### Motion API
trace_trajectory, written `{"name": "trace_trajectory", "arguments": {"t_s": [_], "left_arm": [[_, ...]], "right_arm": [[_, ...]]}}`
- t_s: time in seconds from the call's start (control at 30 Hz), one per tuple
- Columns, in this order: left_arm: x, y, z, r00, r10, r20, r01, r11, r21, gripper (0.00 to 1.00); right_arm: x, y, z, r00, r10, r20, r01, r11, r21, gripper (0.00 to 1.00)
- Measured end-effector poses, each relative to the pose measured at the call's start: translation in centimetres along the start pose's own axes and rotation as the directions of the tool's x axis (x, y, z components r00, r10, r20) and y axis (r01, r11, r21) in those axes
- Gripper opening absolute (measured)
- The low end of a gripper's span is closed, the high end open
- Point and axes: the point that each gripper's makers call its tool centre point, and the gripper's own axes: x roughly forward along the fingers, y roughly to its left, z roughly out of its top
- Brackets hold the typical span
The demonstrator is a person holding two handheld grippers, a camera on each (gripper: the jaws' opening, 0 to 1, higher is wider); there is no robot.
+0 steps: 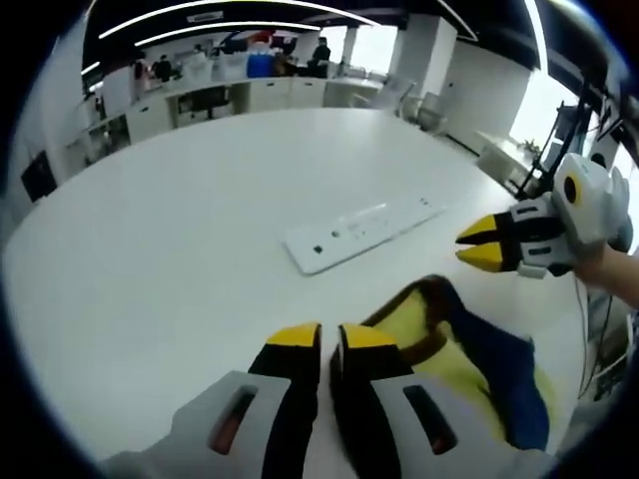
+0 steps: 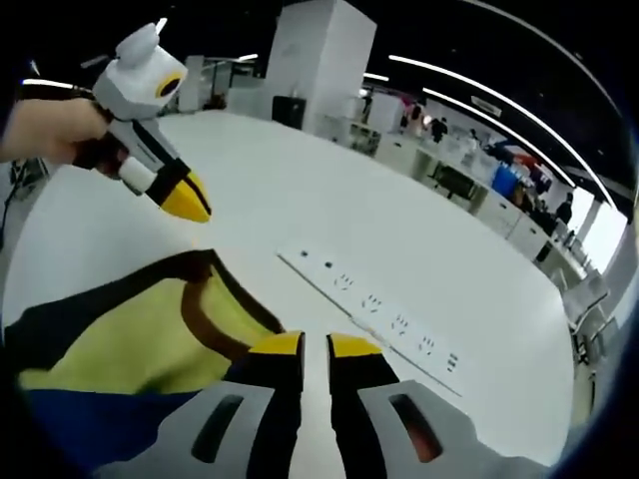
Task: Fold the garment on the visible template until the final outline fits inside the template.
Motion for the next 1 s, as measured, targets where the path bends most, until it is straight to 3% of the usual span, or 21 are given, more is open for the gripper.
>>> {"name": "trace_trajectory", "arguments": {"t_s": [0.33,0.8,1.0], "left_arm": [[-2.1,-0.5,0.9,1.000,0.006,0.019,-0.006,1.000,0.012,0.10],[-6.3,-4.1,-1.5,0.999,-0.038,0.032,0.037,0.999,0.016,0.21],[-7.6,-5.3,-2.9,0.998,-0.053,0.024,0.053,0.999,0.015,0.31]], "right_arm": [[-2.0,-0.1,1.3,0.999,-0.028,0.016,0.028,0.999,0.033,0.23],[-6.3,2.7,1.7,0.999,-0.005,0.036,0.002,0.997,0.077,0.36],[-7.4,3.7,1.5,0.999,0.002,0.038,-0.006,0.995,0.100,0.44]]}}
